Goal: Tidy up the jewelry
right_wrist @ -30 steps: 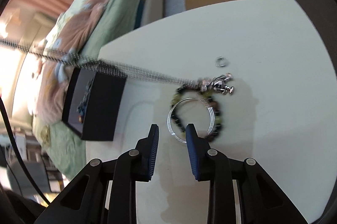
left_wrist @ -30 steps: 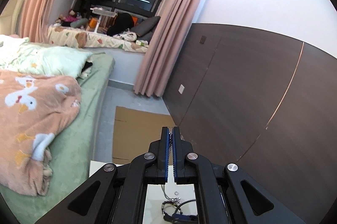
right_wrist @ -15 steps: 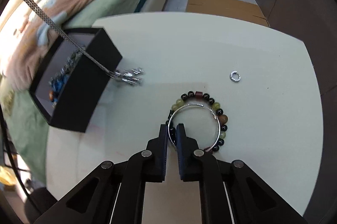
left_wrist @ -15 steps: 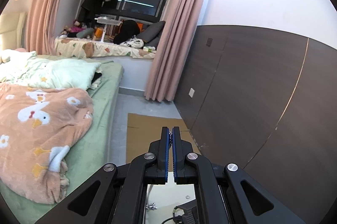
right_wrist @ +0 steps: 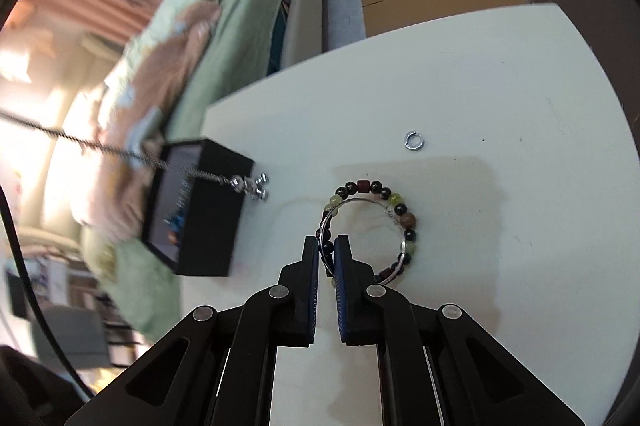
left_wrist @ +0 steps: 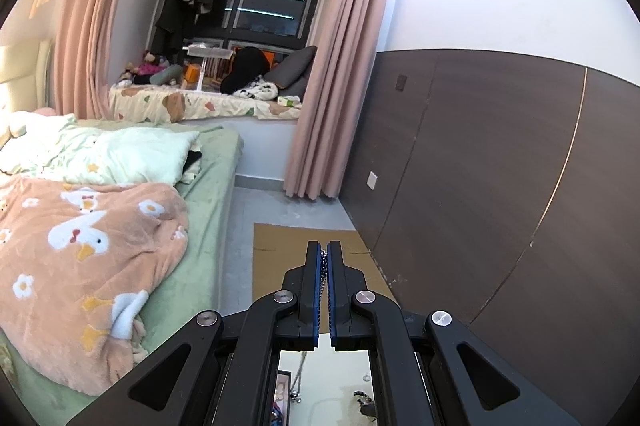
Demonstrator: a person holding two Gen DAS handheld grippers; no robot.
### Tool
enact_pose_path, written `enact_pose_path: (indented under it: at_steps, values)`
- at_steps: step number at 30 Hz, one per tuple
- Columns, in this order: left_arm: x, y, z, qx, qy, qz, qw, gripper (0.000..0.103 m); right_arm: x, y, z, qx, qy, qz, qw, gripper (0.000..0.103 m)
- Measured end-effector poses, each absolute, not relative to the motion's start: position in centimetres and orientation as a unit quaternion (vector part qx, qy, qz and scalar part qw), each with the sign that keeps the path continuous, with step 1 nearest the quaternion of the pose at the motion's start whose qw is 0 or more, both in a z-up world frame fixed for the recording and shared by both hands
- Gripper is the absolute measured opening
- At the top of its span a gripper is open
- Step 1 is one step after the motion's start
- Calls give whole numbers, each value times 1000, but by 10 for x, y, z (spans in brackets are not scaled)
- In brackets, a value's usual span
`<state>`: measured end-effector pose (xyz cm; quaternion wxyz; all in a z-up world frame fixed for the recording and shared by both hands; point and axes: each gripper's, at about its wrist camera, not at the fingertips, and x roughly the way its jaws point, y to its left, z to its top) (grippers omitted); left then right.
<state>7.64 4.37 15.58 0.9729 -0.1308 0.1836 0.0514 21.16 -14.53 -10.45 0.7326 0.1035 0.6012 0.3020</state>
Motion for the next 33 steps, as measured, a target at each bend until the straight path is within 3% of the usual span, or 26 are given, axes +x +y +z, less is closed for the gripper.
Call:
enact_pose_path:
  at_steps: [8, 17, 18, 20, 21, 22, 25, 27, 29, 30, 33]
  values:
    - [75, 34, 165, -122, 180, 45, 975, 2, 218, -154, -118, 215, 617, 324, 684, 10]
    - [76, 28, 166, -120, 185, 43, 975, 2, 227, -152, -141, 230, 643, 295, 668, 10]
    - [76, 27, 165, -119, 186, 43, 974, 2, 227, -155, -141, 233, 644, 296, 666, 11]
    - [76, 26, 164, -117, 187, 43, 974, 2, 226, -157, -142, 239, 648, 298, 659, 26]
    - [76, 26, 164, -117, 188, 43, 974, 2, 226, -156, -142, 243, 648, 298, 657, 40]
    - [77, 26, 163, -118, 189, 43, 974, 2, 226, -157, -141, 244, 647, 299, 658, 46]
    - [79, 27, 162, -119, 190, 44, 973, 2, 226, -155, -139, 247, 639, 304, 662, 46]
    - [78, 28, 162, -120, 191, 44, 973, 2, 227, -157, -137, 247, 634, 305, 666, 45]
    - [78, 29, 162, -121, 191, 44, 973, 2, 228, -156, -138, 244, 632, 306, 669, 27]
    - [78, 30, 161, -122, 192, 44, 973, 2, 228, -156, -139, 243, 633, 308, 667, 9]
    - [79, 31, 159, -124, 194, 45, 972, 2, 227, -153, -140, 231, 632, 309, 672, 6]
